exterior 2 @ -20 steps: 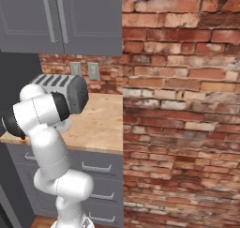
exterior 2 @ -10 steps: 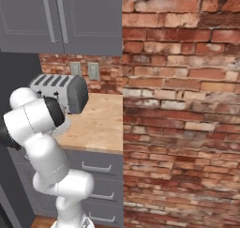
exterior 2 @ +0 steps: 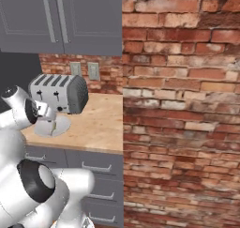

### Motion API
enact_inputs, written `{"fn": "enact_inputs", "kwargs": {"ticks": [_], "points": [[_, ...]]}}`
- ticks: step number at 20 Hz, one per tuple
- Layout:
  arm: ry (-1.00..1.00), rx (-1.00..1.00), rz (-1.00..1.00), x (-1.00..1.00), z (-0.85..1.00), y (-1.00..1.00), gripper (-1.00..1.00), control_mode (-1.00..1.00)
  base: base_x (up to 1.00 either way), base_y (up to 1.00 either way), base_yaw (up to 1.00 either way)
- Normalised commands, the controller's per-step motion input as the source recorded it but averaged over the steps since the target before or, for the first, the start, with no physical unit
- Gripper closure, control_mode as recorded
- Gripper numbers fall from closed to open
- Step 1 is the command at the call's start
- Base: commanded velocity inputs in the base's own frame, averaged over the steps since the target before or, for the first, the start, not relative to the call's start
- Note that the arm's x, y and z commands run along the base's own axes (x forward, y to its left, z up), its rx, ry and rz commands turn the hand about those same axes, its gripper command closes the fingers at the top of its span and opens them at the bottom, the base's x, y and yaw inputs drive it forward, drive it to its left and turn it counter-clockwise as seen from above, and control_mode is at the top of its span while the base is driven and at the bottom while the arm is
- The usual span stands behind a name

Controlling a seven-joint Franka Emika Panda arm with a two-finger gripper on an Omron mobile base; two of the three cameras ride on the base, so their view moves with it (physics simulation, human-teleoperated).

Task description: Take the fish from the oven and place it on the plate on the counter.

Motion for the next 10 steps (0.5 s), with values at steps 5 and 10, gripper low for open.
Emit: {"fn": "enact_inputs", "kwargs": {"ticks": [5, 10], "points": [[0.12, 0.09, 0.00, -1.00, 0.66, -0.75, -1.00, -1.00, 0.00, 0.00, 0.00], [0.20, 0.01, 0.00, -0.92, 0.04, -0.29, -1.00, -1.00, 0.00, 0.00, 0.00]]}}
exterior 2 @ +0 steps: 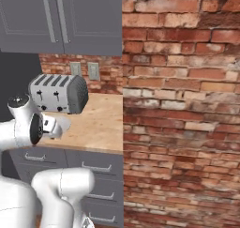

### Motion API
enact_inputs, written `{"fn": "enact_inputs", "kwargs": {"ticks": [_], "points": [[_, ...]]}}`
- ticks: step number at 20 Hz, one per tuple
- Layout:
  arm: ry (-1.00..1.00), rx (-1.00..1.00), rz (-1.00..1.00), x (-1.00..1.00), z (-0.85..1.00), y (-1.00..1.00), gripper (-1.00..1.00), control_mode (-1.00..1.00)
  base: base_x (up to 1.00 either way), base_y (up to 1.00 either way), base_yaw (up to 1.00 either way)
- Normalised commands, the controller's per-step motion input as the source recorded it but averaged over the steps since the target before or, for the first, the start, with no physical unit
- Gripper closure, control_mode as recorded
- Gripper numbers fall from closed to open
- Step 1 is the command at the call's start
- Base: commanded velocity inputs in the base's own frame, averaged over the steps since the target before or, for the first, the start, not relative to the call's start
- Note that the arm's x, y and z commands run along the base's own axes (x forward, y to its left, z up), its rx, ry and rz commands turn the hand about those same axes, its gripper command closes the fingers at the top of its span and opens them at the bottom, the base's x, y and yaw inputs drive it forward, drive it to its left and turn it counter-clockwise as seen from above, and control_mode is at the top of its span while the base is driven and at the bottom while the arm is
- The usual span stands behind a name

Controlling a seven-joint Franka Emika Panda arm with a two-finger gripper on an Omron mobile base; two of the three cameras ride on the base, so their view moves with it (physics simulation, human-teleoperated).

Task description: Take the fish from the oven and place it on the plate on the counter.

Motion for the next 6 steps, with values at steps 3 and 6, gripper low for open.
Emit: {"fn": "enact_inputs", "kwargs": {"ticks": [3, 6], "points": [[0.27, 0.00, 0.00, -0.58, -0.05, 0.00, -1.00, -1.00, 0.00, 0.00, 0.00], [0.28, 0.00, -0.01, -0.10, -0.11, 0.03, -1.00, -1.00, 0.00, 0.00, 0.00]]}}
